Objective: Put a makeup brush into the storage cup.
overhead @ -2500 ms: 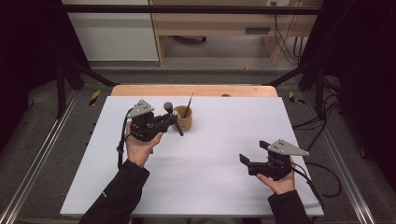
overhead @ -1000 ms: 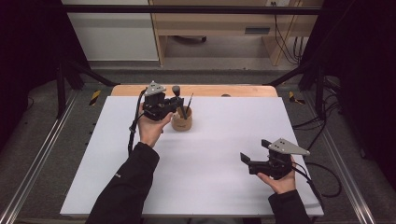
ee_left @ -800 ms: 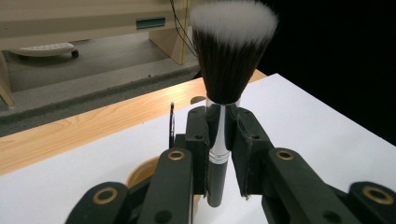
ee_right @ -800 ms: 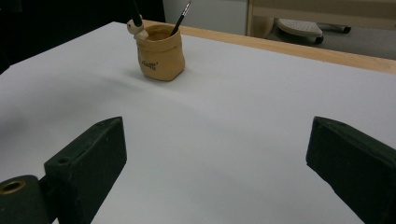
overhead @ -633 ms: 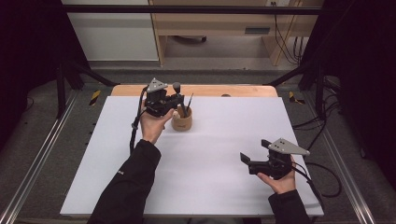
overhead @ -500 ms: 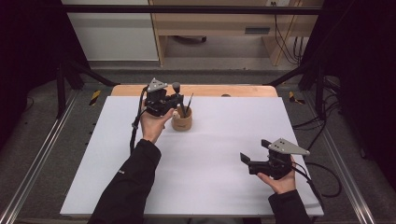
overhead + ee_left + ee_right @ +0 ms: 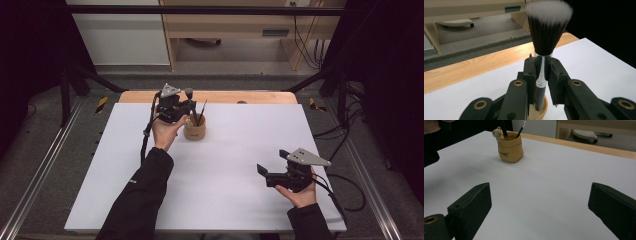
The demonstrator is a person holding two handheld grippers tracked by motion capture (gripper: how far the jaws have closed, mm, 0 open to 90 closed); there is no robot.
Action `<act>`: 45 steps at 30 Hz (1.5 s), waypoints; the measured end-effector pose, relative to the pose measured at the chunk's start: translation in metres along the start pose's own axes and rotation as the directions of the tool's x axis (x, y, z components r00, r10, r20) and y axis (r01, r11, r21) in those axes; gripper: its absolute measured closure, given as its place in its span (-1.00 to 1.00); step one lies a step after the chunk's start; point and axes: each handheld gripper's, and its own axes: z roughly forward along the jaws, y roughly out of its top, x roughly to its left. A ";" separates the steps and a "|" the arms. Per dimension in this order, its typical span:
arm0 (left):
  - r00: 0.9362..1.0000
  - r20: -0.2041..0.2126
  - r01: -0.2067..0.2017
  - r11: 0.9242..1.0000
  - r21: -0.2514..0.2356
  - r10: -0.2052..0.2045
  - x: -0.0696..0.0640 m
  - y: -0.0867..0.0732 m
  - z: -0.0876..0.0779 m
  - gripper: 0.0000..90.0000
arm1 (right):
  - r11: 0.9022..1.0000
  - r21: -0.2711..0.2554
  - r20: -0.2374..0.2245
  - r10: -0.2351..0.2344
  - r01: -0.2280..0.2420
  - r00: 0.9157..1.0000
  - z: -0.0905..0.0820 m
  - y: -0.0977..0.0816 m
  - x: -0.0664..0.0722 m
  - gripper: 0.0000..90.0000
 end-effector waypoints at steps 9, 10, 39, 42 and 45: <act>1.000 -0.016 -0.014 1.000 0.022 0.015 0.001 -0.006 0.010 0.72 | 1.000 0.000 -0.002 0.000 0.000 1.000 0.000 0.000 0.000 -0.88; 1.000 -0.015 -0.016 1.000 0.027 0.017 0.000 -0.007 0.011 0.72 | 1.000 0.000 -0.001 0.002 -0.002 1.000 0.000 0.000 0.000 -0.88; 0.999 -0.016 -0.040 0.995 0.093 0.042 -0.002 -0.033 0.027 0.72 | 1.000 0.005 -0.006 -0.007 0.007 1.000 0.001 -0.001 0.001 -0.88; 0.999 -0.019 -0.045 0.994 0.096 0.047 -0.004 -0.035 0.028 0.71 | 1.000 0.004 -0.007 -0.007 0.007 1.000 0.001 -0.001 0.001 -0.88; 0.998 -0.020 -0.053 0.994 0.099 0.055 -0.005 -0.036 0.029 0.71 | 1.000 0.003 -0.007 -0.003 0.003 1.000 0.001 0.000 0.001 -0.88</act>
